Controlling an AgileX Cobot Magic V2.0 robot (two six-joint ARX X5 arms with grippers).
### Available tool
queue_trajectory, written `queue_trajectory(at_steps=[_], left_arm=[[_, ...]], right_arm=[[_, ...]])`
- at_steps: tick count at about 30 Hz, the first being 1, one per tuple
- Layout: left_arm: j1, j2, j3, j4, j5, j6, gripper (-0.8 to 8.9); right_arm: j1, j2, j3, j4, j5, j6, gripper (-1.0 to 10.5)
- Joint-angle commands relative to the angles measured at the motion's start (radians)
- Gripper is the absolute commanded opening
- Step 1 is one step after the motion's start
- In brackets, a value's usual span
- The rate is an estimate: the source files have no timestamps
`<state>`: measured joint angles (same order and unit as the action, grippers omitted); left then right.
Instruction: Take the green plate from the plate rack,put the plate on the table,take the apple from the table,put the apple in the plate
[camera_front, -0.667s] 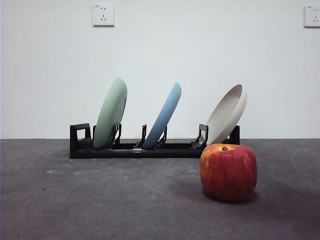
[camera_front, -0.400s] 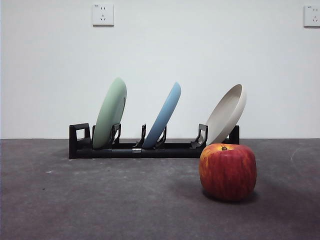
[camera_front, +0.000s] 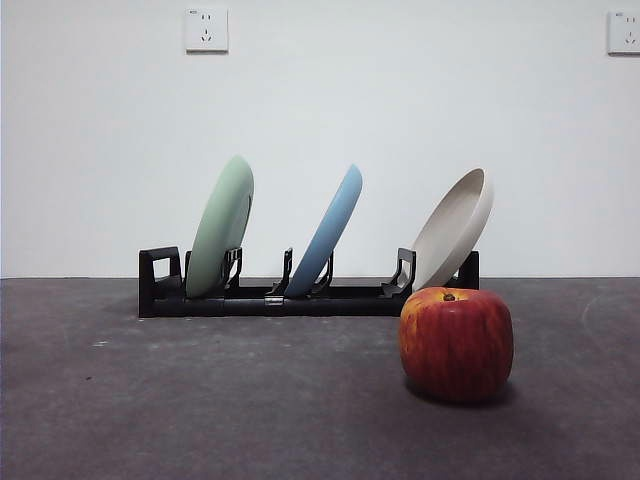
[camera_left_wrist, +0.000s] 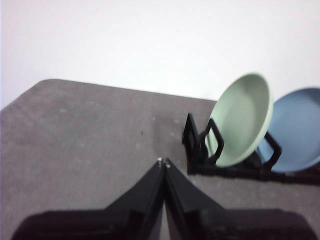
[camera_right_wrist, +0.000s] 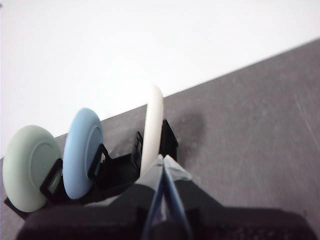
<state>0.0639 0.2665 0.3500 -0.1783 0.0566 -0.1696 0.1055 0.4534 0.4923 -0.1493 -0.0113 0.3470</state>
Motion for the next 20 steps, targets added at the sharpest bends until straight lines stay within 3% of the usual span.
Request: queue_trajectory(at_steps=[1, 6, 13, 16, 18, 20], left_arm=[[0.003, 0.097, 0.094, 0.003, 0.019, -0.014, -0.06], [0.003, 0.311, 0.29, -0.03, 0.131, -0.01, -0.06], [0.003, 0.607, 0.53, -0.143, 0.343, 0.02, -0.05], [0.0, 0.719, 0.61, -0.169, 0.398, 0.021, 0.01], [-0.013, 0.787, 0.662, -0.171, 0.396, 0.022, 0.47], [-0.027, 0.847, 0.712, -0.17, 0.396, 0.021, 2.16]], right_arm=[[0.0, 0.101, 0.088, -0.008, -0.034, -0.087, -0.1], [0.0, 0.285, 0.243, -0.077, -0.13, -0.135, -0.1], [0.0, 0.515, 0.422, -0.248, -0.388, -0.136, 0.0], [0.0, 0.571, 0.457, -0.283, -0.455, -0.135, 0.1], [0.0, 0.593, 0.463, -0.287, -0.466, -0.135, 1.0], [0.0, 0.602, 0.463, -0.293, -0.46, -0.135, 2.9]])
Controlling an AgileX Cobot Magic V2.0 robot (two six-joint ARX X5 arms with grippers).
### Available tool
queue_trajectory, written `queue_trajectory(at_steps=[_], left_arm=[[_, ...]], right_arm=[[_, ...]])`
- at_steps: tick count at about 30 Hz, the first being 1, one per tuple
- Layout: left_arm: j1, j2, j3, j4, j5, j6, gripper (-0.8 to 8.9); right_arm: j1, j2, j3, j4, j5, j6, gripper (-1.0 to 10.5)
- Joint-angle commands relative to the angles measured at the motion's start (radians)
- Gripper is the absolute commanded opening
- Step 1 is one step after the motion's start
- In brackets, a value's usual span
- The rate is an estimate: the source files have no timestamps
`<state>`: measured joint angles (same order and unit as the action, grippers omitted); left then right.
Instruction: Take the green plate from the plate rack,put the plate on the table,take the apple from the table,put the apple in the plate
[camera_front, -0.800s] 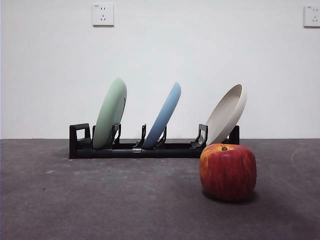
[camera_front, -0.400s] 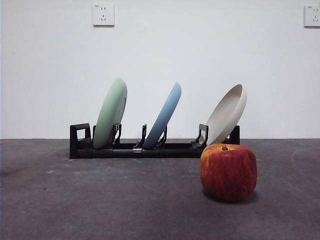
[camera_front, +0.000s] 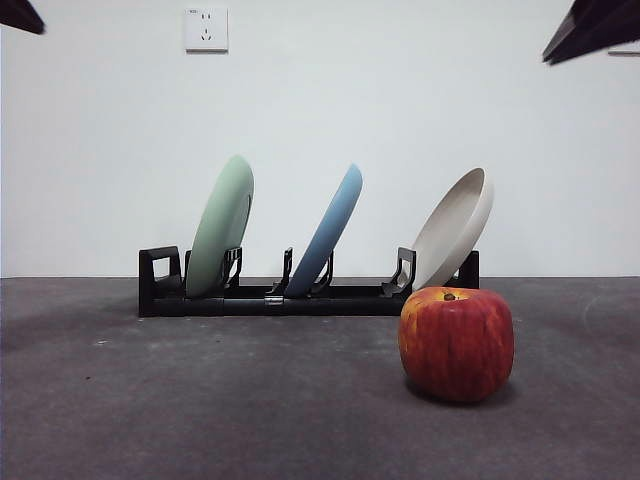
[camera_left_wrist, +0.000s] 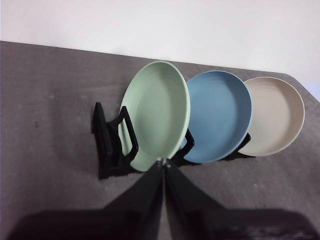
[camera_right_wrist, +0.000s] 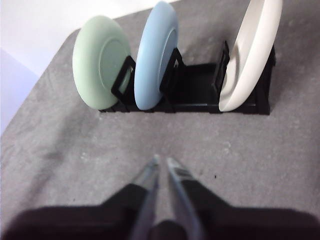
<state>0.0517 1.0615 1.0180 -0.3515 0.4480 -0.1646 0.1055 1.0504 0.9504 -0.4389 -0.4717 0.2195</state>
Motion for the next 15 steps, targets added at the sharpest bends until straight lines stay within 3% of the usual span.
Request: queue_trajectory(at_steps=[1, 6, 10, 15], left_arm=[[-0.023, 0.083, 0.071, 0.002, 0.006, 0.014, 2.84], [-0.079, 0.244, 0.214, -0.012, 0.033, 0.015, 2.96], [-0.153, 0.49, 0.475, -0.128, 0.05, 0.037, 2.96], [-0.222, 0.745, 0.739, -0.233, -0.026, 0.063, 2.95]], right_arm=[[0.0, 0.005, 0.005, -0.01, 0.0, -0.008, 3.7], [0.0, 0.005, 0.005, -0.015, 0.0, -0.007, 4.1], [0.0, 0.005, 0.005, -0.015, -0.001, -0.003, 4.1], [0.0, 0.005, 0.005, -0.019, 0.0, -0.003, 4.1]])
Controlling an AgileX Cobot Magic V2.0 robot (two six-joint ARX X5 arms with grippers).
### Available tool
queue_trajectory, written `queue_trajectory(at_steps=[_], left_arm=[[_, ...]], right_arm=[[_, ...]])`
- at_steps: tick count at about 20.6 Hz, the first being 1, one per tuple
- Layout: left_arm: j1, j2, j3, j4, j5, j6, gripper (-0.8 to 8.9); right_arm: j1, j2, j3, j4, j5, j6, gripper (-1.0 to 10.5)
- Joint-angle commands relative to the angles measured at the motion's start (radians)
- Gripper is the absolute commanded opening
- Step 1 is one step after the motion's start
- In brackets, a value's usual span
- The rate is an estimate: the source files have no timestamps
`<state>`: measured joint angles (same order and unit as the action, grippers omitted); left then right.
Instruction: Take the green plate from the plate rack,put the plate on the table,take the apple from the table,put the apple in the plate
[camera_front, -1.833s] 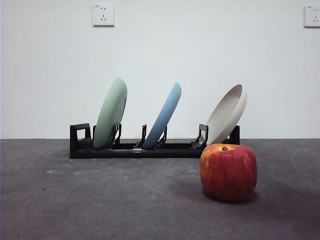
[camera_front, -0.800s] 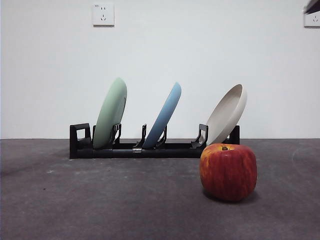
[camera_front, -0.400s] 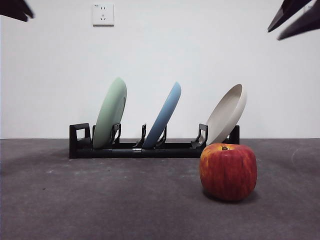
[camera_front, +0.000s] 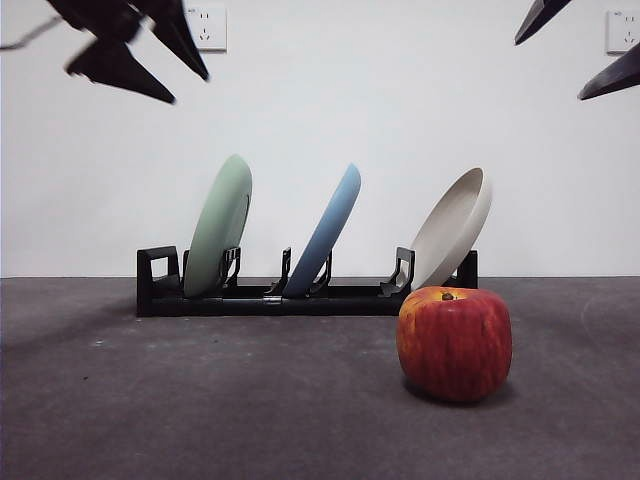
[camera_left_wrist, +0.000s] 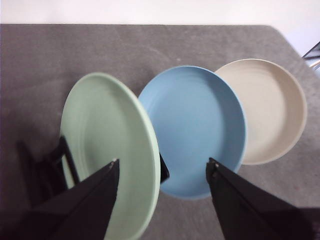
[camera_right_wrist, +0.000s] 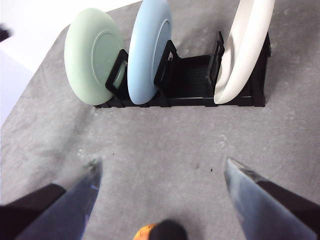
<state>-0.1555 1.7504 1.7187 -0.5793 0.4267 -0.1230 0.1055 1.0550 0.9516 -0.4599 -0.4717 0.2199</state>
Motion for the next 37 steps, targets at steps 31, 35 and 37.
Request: queue_trajectory(at_steps=[31, 35, 37], left_arm=[[-0.146, -0.205, 0.07, -0.333, 0.113, 0.158, -0.09], [-0.315, -0.29, 0.07, -0.56, -0.079, 0.206, -0.09], [-0.436, -0.294, 0.069, -0.592, -0.258, 0.2, -0.09]], right_arm=[[0.0, 0.001, 0.003, 0.029, 0.006, -0.004, 4.1], [0.0, 0.001, 0.003, 0.045, 0.04, -0.005, 4.1], [0.0, 0.001, 0.003, 0.051, 0.09, -0.005, 4.1]])
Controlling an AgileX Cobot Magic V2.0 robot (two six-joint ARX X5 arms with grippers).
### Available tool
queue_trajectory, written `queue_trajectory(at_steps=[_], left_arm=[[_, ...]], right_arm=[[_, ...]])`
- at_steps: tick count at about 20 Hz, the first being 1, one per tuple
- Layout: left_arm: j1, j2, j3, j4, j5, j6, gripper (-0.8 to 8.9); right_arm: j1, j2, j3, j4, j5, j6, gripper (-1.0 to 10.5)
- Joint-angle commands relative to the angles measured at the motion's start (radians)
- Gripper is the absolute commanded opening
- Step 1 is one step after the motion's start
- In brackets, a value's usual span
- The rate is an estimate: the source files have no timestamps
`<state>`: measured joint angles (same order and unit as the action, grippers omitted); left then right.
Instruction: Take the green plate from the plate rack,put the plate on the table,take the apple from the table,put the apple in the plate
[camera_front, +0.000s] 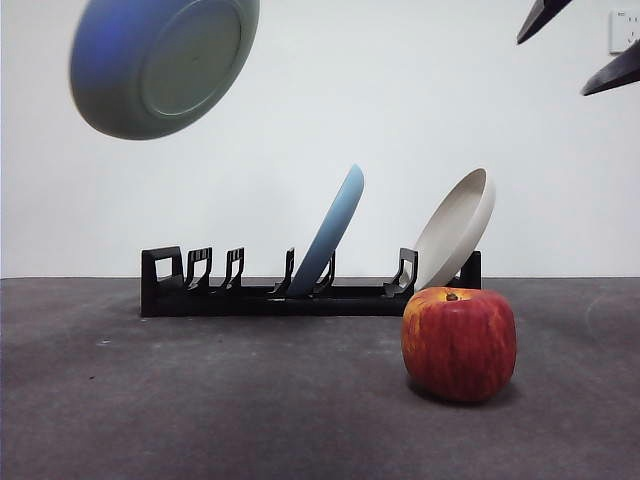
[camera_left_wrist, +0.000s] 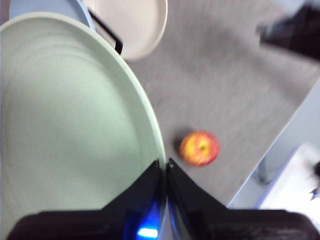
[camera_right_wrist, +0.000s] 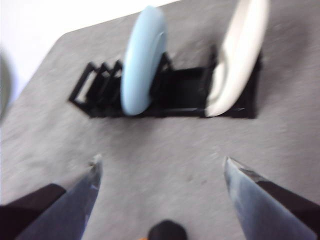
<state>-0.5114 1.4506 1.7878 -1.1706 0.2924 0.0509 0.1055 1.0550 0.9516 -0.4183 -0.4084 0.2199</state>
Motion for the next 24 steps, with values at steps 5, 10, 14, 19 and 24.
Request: queue_trajectory(at_steps=[5, 10, 14, 19, 24], left_arm=[[-0.336, 0.024, -0.067, 0.03, -0.399, -0.05, -0.09], [-0.405, 0.026, -0.291, 0.158, -0.48, -0.118, -0.09], [-0.406, 0.026, -0.528, 0.374, -0.47, -0.138, -0.09], [-0.41, 0.074, -0.712, 0.583, -0.463, -0.116, -0.09], [-0.414, 0.229, -0.713, 0.638, -0.391, -0.038, -0.09]], right_arm=[[0.0, 0.001, 0.003, 0.011, 0.049, -0.005, 4.1], [0.0, 0.001, 0.003, 0.01, 0.048, -0.004, 4.1], [0.0, 0.001, 0.003, 0.01, 0.048, -0.004, 4.1], [0.0, 0.001, 0.003, 0.01, 0.048, -0.004, 4.1], [0.0, 0.001, 0.003, 0.01, 0.048, -0.004, 4.1]])
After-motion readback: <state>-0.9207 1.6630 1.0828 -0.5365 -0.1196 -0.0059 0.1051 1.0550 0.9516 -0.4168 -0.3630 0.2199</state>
